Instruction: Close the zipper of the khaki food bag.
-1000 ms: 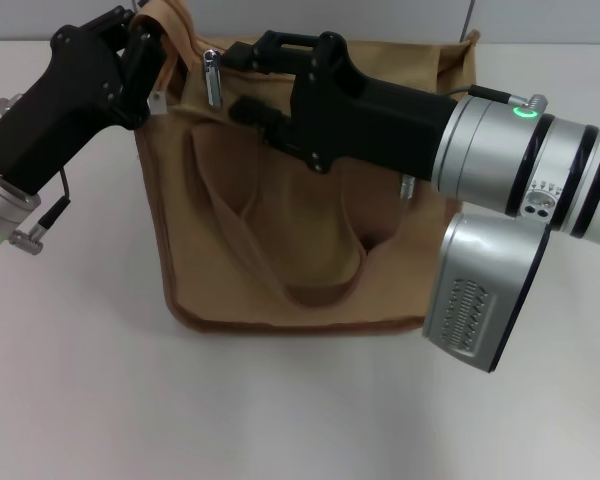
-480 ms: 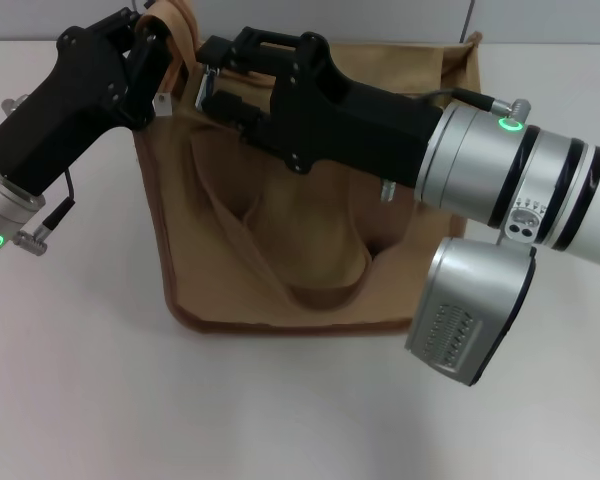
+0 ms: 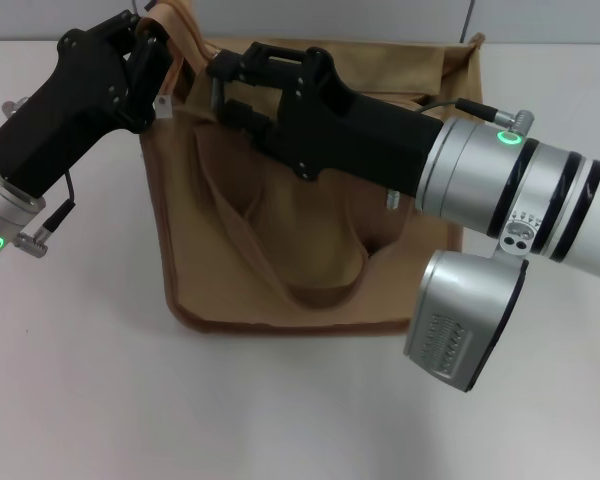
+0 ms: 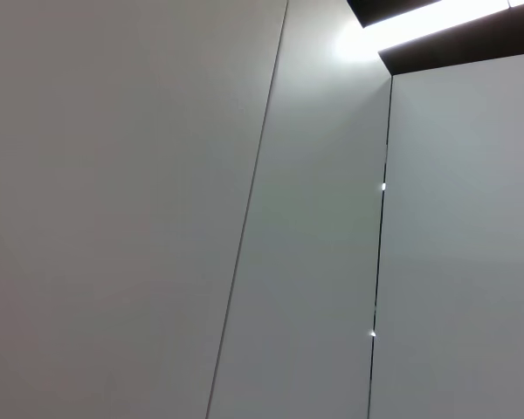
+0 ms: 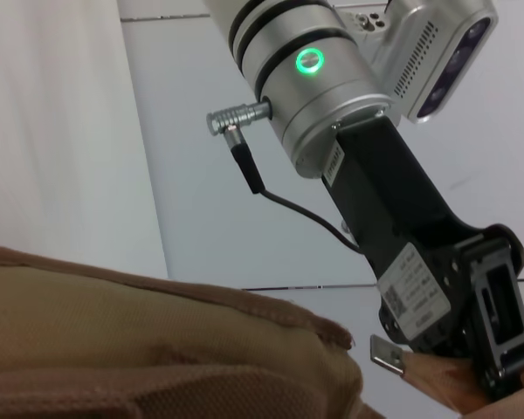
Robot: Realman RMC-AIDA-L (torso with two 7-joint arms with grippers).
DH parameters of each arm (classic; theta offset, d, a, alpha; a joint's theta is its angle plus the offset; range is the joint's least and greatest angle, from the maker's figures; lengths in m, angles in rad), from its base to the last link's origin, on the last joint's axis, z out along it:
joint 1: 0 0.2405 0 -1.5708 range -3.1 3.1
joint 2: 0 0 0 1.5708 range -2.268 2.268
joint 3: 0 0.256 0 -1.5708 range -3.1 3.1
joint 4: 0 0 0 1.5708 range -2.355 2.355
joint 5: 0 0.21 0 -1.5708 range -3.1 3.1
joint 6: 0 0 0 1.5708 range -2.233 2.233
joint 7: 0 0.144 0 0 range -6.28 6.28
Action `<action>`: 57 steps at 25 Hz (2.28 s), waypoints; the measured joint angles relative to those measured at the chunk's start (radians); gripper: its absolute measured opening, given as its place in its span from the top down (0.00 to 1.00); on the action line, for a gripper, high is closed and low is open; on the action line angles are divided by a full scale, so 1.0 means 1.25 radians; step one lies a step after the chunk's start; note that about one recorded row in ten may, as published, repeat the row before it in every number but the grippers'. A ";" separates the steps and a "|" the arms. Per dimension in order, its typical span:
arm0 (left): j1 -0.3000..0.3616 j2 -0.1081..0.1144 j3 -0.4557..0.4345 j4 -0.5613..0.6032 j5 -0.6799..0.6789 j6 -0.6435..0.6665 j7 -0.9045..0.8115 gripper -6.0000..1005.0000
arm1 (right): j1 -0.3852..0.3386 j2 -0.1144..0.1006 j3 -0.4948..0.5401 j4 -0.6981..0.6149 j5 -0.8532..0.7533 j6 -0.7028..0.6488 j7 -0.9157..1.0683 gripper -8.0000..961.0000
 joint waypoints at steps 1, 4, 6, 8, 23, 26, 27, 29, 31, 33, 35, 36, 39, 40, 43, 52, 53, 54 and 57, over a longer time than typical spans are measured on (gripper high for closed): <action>0.000 0.000 0.000 0.000 0.000 0.000 0.000 0.92 | -0.002 0.000 0.000 -0.001 0.000 0.000 -0.001 0.46; -0.001 0.000 0.000 0.000 0.000 0.000 0.000 0.92 | -0.002 0.000 -0.001 -0.002 0.000 0.002 -0.022 0.46; -0.001 0.000 0.000 0.000 0.001 0.000 0.000 0.92 | -0.003 0.000 -0.001 -0.002 0.006 0.004 -0.040 0.46; -0.001 0.000 0.000 0.000 0.001 0.000 0.000 0.92 | -0.005 0.000 0.002 -0.002 0.017 0.009 -0.043 0.46; -0.001 0.000 0.000 -0.005 -0.001 0.007 0.000 0.92 | -0.004 0.000 0.006 0.009 0.098 0.006 -0.044 0.46; -0.001 0.000 0.000 -0.007 -0.001 0.008 0.000 0.92 | -0.001 0.000 0.003 0.019 0.103 0.005 -0.044 0.46; -0.001 0.000 0.000 -0.007 -0.001 0.008 0.000 0.92 | 0.000 0.000 0.002 0.021 0.104 0.004 -0.044 0.46; -0.001 0.000 0.000 -0.007 -0.001 0.008 0.000 0.92 | -0.001 0.000 0.002 0.021 0.117 0.003 -0.040 0.46; -0.001 0.000 0.000 -0.007 -0.001 0.008 0.000 0.92 | -0.006 -0.001 0.002 0.013 0.159 -0.013 -0.037 0.46; -0.001 0.000 0.000 -0.007 -0.001 0.008 0.001 0.92 | -0.024 -0.003 0.006 -0.004 0.230 -0.043 -0.026 0.46; -0.001 0.000 0.000 -0.007 -0.001 0.008 0.001 0.92 | -0.031 -0.002 0.007 -0.010 0.242 -0.046 -0.014 0.46; -0.001 0.000 -0.001 -0.007 -0.001 0.008 0.001 0.92 | -0.037 -0.001 0.008 -0.017 0.247 -0.046 0.004 0.46; 0.000 0.000 -0.001 -0.007 -0.001 0.009 0.000 0.91 | -0.049 -0.001 0.011 -0.027 0.249 -0.046 0.066 0.46; 0.000 0.000 -0.001 -0.007 -0.001 0.009 0.000 0.91 | -0.053 -0.001 0.014 -0.030 0.250 -0.048 0.092 0.46; 0.001 0.000 -0.001 -0.007 0.000 0.010 0.000 0.91 | -0.063 -0.003 0.056 -0.068 0.246 -0.056 0.301 0.46; -0.002 0.000 0.000 -0.007 0.000 0.010 0.000 0.91 | -0.013 -0.035 0.364 -0.128 -0.047 -0.336 1.170 0.46; -0.003 0.000 0.000 -0.007 0.000 0.009 0.000 0.91 | 0.044 -0.039 0.477 -0.092 -0.118 -0.486 1.413 0.46; -0.003 0.000 0.000 -0.007 0.000 0.009 0.000 0.91 | 0.044 -0.039 0.477 -0.092 -0.118 -0.486 1.413 0.46; -0.008 0.000 0.000 -0.007 0.003 0.009 0.000 0.91 | 0.120 -0.040 0.590 -0.024 -0.194 -0.637 1.638 0.46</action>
